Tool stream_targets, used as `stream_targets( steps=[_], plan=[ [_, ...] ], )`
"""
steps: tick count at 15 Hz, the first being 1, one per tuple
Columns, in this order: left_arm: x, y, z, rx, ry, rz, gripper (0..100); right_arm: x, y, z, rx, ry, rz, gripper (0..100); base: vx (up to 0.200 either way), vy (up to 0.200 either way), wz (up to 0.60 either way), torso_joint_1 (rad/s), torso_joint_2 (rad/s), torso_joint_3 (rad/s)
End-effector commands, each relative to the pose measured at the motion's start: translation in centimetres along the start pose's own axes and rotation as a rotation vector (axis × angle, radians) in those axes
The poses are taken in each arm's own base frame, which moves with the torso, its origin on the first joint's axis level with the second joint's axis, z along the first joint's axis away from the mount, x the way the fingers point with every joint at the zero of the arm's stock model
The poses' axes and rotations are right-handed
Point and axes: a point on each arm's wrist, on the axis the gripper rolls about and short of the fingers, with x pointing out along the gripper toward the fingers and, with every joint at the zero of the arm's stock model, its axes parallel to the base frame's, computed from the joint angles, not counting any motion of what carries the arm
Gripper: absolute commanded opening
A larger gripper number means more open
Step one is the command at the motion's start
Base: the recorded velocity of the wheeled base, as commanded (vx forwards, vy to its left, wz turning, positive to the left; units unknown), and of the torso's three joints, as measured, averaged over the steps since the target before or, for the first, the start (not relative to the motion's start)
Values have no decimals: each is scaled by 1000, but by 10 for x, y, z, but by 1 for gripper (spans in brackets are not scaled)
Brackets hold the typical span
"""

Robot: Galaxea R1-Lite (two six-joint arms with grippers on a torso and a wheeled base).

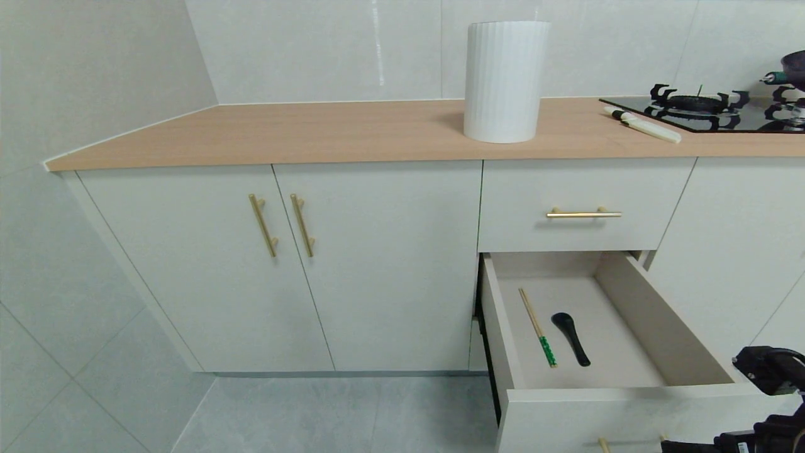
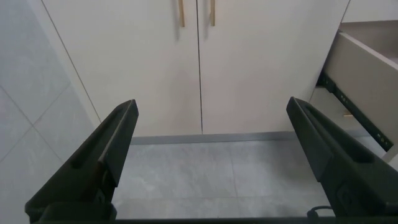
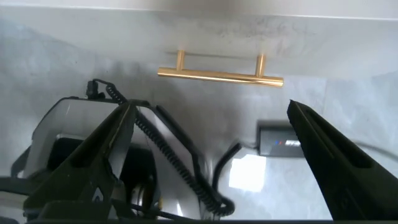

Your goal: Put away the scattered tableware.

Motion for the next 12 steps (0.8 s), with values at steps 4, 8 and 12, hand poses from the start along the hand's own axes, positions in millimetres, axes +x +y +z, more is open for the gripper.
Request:
stream_targets(
  steps=[4, 8, 12],
  plan=[
    [0, 0, 0, -10, 0, 0, 100, 26, 2, 14, -7, 63, -21, 100, 0, 0, 0, 0, 0, 0],
    [0, 0, 0, -8, 0, 0, 100, 33, 3, 24, -54, 54, -30, 100, 0, 0, 0, 0, 0, 0],
    [0, 0, 0, -10, 0, 0, 100, 47, 3, 30, -58, 80, -34, 100, 0, 0, 0, 0, 0, 0]
  ],
)
